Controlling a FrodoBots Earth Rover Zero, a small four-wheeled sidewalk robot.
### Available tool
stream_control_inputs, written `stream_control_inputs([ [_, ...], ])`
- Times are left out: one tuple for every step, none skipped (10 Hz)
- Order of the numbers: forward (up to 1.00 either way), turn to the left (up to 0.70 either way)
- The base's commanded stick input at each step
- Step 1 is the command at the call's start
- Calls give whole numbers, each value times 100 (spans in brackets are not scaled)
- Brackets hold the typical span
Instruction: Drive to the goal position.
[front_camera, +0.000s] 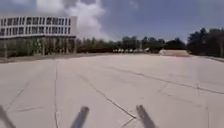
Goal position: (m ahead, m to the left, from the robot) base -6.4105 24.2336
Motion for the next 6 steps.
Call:
stream_control_inputs([
  [100,41],
  [100,41],
  [100,41],
  [100,41],
  [100,41],
  [100,41],
])
